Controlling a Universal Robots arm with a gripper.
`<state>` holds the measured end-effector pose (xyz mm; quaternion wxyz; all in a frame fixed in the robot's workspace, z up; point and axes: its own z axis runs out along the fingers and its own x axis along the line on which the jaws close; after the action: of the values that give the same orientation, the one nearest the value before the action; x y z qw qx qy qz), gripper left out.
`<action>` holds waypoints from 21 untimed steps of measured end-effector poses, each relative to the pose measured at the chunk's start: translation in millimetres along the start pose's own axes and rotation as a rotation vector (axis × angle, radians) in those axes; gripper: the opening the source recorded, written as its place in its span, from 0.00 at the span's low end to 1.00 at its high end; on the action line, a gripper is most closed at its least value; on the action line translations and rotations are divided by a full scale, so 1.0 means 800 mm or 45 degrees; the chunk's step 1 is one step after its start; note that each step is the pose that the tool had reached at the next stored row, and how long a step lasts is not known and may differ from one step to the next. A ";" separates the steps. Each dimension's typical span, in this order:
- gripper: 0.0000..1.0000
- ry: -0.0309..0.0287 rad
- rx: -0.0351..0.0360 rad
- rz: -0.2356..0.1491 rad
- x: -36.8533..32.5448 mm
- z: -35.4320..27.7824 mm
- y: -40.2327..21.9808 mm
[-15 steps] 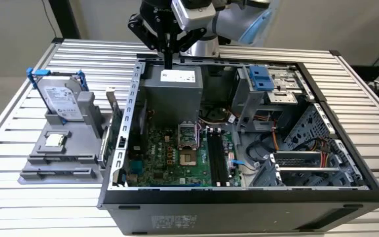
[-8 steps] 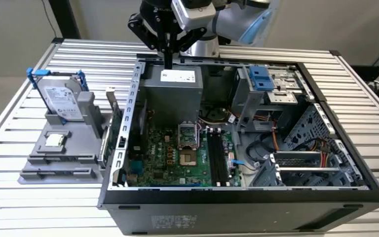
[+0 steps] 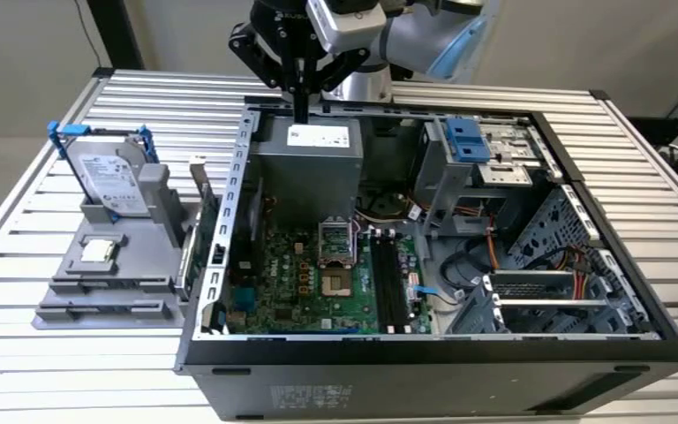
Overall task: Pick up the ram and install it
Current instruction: 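Reach for the ram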
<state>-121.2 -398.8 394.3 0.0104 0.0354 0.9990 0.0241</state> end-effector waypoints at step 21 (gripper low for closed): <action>0.00 -0.0010 0.0000 -0.003 0.0222 -0.0006 -0.0016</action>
<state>-139.0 -398.8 394.3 0.0108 0.0341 0.9991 0.0240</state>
